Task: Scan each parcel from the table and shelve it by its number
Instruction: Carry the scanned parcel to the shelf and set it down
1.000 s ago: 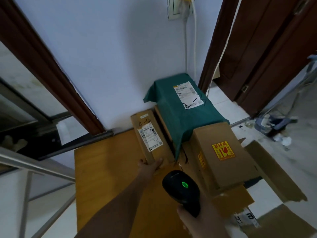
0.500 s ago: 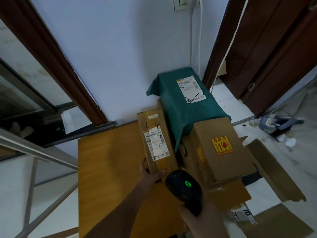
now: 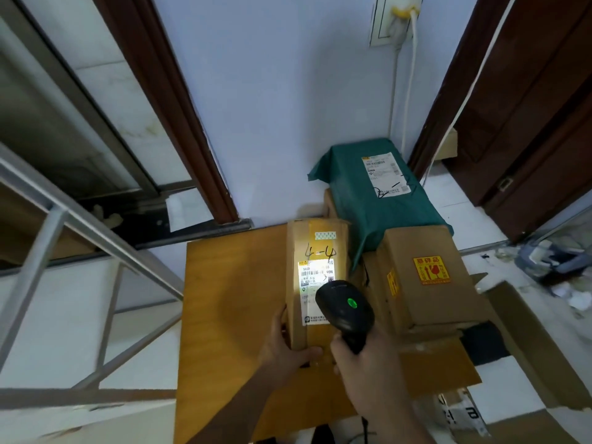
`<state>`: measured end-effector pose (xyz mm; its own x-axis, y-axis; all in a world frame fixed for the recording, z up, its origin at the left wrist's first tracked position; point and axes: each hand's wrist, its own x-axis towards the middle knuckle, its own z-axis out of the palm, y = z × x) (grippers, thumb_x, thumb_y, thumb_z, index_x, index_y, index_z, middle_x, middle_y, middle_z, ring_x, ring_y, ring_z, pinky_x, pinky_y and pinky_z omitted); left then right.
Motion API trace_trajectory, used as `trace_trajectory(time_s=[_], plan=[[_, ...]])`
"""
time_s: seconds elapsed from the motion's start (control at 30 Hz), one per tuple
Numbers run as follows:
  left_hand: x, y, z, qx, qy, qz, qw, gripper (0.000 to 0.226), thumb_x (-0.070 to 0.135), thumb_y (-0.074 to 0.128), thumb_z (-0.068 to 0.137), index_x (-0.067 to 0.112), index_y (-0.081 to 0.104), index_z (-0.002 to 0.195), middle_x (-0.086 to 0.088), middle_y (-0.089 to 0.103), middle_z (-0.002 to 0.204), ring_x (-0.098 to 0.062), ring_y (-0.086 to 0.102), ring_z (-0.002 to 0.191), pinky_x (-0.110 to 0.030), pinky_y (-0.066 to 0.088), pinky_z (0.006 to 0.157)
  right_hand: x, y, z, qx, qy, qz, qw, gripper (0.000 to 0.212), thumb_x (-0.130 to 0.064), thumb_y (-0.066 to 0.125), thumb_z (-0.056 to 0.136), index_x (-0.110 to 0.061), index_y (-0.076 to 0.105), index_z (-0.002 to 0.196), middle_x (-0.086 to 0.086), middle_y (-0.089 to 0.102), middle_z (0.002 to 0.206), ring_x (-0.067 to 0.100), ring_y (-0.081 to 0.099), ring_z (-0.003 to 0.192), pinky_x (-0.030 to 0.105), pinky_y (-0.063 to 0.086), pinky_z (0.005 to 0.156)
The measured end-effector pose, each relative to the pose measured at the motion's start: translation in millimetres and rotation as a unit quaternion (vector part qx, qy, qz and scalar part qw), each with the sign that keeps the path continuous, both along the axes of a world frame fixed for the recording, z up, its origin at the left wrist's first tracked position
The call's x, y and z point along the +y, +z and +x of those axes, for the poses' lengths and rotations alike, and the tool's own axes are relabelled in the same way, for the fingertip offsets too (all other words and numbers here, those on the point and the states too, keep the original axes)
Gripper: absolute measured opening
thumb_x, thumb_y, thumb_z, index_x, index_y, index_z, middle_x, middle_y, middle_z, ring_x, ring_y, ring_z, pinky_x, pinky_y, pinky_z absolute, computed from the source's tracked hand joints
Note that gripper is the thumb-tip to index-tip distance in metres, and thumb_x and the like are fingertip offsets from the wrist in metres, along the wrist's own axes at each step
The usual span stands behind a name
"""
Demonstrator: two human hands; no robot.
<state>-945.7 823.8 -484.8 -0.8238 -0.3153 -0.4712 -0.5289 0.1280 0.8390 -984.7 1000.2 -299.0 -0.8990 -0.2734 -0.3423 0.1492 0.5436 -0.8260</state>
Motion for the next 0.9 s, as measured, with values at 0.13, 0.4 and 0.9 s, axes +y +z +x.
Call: trace_trajectory(time_s=[0.13, 0.4, 0.9], plan=[[8.5, 10.6, 4.2, 0.015, 0.013, 0.019, 1.0, 0.138, 0.064, 0.099, 0.045, 0.052, 0.019, 0.156, 0.018, 0.057, 0.133, -0.008, 0.06, 0.121, -0.045, 0.064, 0.09, -0.8, 0.5, 5.1, -0.011, 0.001, -0.007, 1.0, 0.01, -0.019, 0.066, 0.091, -0.024, 0.058, 0.094, 0.002, 0.063, 0.07, 0.008, 0.064, 0.06, 0.016, 0.047, 0.056], [13.7, 14.1, 17.9, 0.009, 0.038, -0.018, 0.999, 0.139, 0.069, 0.099, 0.044, 0.053, 0.019, 0.157, 0.014, 0.058, 0.138, -0.014, 0.061, 0.125, -0.046, 0.064, 0.091, 2.3, 1.8, 13.7, -0.008, -0.009, -0.04, 0.999, 0.015, -0.016, 0.067, 0.089, -0.027, 0.059, 0.094, 0.005, 0.063, 0.067, 0.014, 0.064, 0.058, 0.024, 0.049, 0.056], [18.9, 18.2, 63.8, 0.046, 0.064, -0.126, 0.989, 0.137, 0.081, 0.092, 0.045, 0.06, 0.011, 0.155, 0.02, 0.048, 0.147, -0.011, 0.052, 0.133, -0.047, 0.058, 0.102, 7.9, 12.2, 39.6, 0.006, 0.03, -0.069, 0.997, 0.005, -0.014, 0.064, 0.093, -0.017, 0.061, 0.09, 0.006, 0.063, 0.06, 0.008, 0.061, 0.048, 0.014, 0.046, 0.048]])
